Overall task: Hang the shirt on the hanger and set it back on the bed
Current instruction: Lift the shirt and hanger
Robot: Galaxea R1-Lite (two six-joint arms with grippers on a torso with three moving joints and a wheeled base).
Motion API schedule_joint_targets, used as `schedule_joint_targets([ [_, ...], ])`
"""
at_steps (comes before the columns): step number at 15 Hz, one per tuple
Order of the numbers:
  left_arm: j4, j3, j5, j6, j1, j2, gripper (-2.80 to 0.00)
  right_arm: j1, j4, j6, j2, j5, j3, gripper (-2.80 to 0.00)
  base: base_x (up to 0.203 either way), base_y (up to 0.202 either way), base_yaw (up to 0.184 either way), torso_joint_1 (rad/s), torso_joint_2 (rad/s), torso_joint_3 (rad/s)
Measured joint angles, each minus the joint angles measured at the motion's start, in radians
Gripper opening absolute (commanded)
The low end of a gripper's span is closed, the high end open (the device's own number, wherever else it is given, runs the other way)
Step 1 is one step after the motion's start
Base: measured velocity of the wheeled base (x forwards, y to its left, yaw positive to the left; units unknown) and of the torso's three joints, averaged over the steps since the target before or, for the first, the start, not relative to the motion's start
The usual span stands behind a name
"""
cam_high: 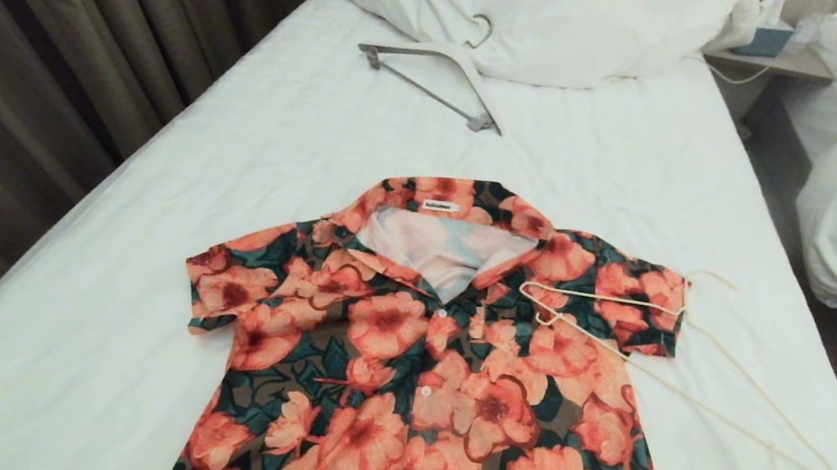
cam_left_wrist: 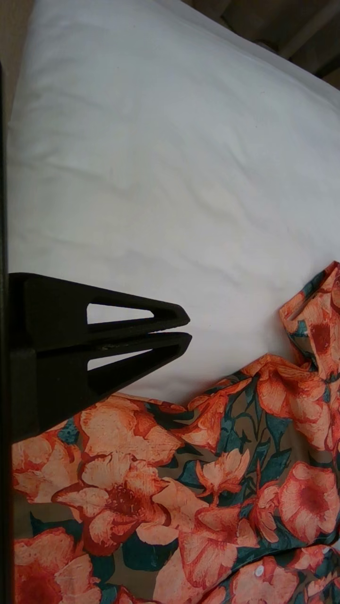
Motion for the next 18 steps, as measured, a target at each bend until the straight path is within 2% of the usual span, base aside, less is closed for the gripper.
schedule_joint_targets([
  [6, 0.0, 0.0, 0.0, 0.0, 0.0, 0.0, -2.8, 0.0, 0.007, -0.023, 0.0, 0.004, -0.004, -2.8, 0.0, 0.0, 0.0, 0.0, 0.0, 0.0],
  [8, 0.0, 0.0, 0.0, 0.0, 0.0, 0.0, -2.8, 0.0, 0.014, -0.068, 0.005, 0.036, -0.023, -2.8, 0.0, 0.0, 0.0, 0.0, 0.0, 0.0],
  [11, 0.0, 0.0, 0.0, 0.0, 0.0, 0.0, -2.8, 0.0, 0.046, -0.066, 0.078, 0.102, -0.127, -2.8, 0.0, 0.0, 0.0, 0.0, 0.0, 0.0],
  [16, 0.0, 0.0, 0.0, 0.0, 0.0, 0.0, -2.8, 0.004, 0.052, 0.078, 0.396, 0.143, -0.37, -2.8, 0.0, 0.0, 0.0, 0.0, 0.0, 0.0],
  [18, 0.0, 0.0, 0.0, 0.0, 0.0, 0.0, -2.8, 0.001, 0.051, 0.104, 0.557, 0.145, -0.467, -2.8, 0.0, 0.0, 0.0, 0.0, 0.0, 0.0],
])
